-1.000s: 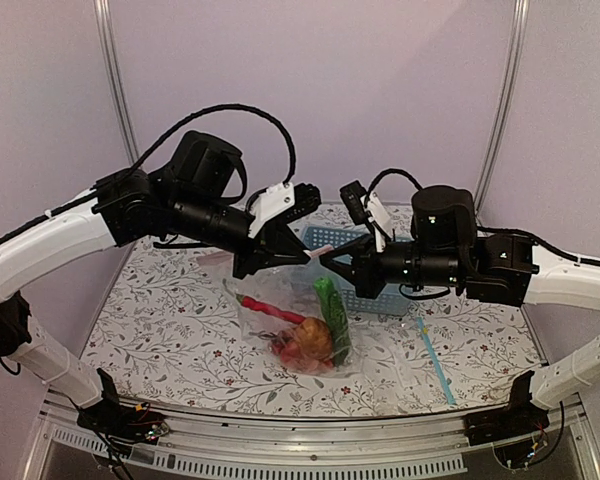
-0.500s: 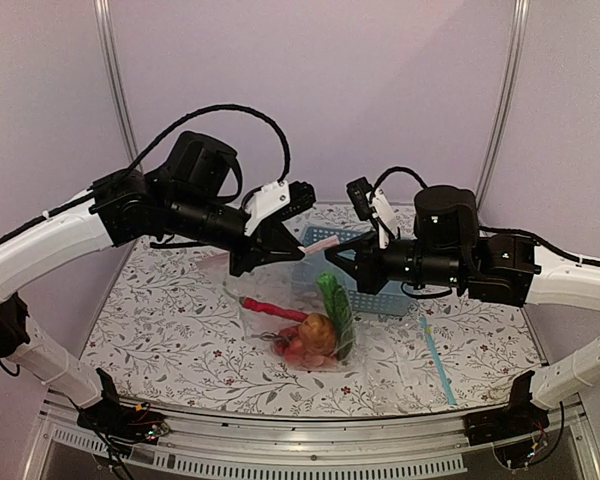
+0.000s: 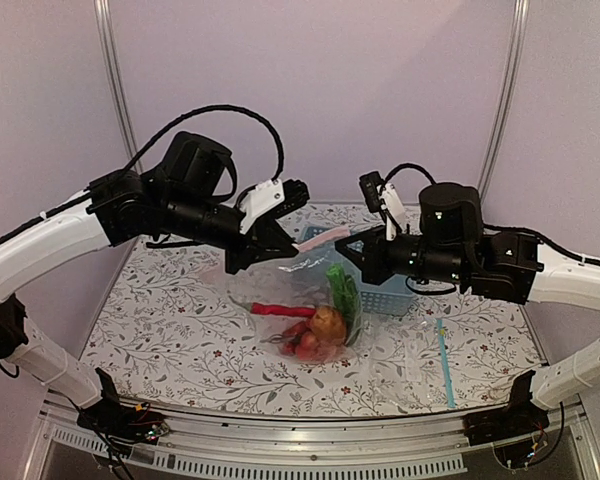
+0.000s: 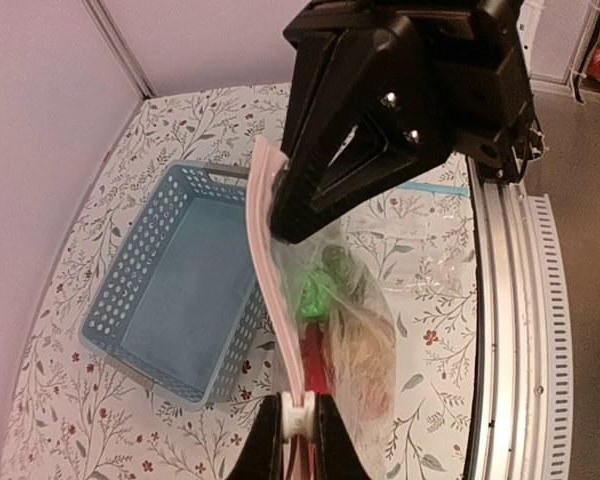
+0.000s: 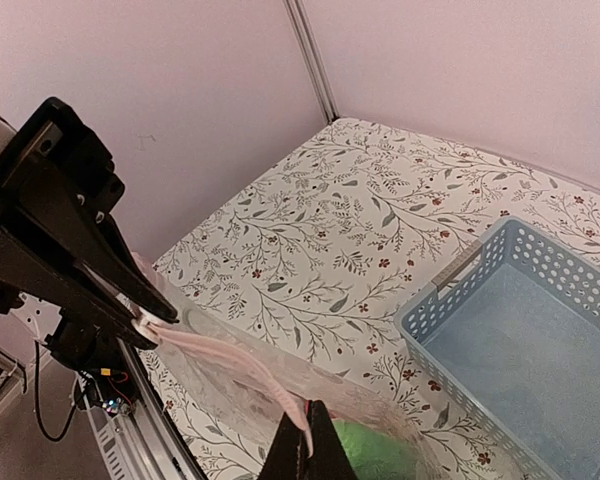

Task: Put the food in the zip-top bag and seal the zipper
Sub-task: Zip the zipper of the food storage bag.

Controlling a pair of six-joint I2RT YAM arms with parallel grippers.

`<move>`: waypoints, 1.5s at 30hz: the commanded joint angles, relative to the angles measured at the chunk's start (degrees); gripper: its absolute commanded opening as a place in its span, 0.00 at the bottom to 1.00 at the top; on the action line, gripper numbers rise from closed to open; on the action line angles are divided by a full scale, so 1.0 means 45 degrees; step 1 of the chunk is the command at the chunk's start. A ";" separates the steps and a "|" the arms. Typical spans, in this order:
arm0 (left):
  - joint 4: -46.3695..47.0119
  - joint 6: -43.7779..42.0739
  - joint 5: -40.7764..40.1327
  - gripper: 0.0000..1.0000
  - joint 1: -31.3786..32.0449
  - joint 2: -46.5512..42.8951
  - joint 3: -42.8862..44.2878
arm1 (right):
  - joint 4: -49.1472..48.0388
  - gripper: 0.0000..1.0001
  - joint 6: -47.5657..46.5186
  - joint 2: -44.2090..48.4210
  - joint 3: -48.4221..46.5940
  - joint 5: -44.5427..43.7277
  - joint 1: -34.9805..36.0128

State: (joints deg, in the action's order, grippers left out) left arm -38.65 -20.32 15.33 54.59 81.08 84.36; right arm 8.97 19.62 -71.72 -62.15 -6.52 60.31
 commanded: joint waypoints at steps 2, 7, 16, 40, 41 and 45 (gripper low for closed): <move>-0.0847 0.0093 -0.0059 0.00 -0.0312 -0.0729 -0.0316 | 0.0681 0.00 0.0690 0.0428 0.0293 -0.1860 -0.0904; -0.0832 0.0170 -0.0104 0.00 -0.0387 -0.0798 -0.0477 | 0.0752 0.00 0.0916 0.0453 0.0312 -0.2147 -0.1086; -0.0735 0.0452 -0.0376 0.00 -0.0572 -0.1046 -0.0841 | 0.0986 0.00 0.1389 0.0490 0.0430 -0.2497 -0.1507; -0.0962 0.1836 0.0329 0.00 -0.1965 -0.1999 -0.2187 | 0.1456 0.00 0.2083 0.0568 0.0672 -0.2788 -0.2450; -0.1017 0.1839 0.0339 0.00 -0.2005 -0.2043 -0.2216 | 0.1477 0.00 0.2095 0.0568 0.0670 -0.2788 -0.2459; -0.1177 0.1850 0.0348 0.00 -0.2229 -0.2217 -0.2310 | 0.1529 0.00 0.2091 0.0636 0.0686 -0.2803 -0.2529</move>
State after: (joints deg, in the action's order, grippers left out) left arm -37.36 -12.73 17.37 46.78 74.24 75.16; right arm 11.40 28.36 -70.76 -60.29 -10.02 52.36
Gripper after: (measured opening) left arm 0.059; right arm 0.003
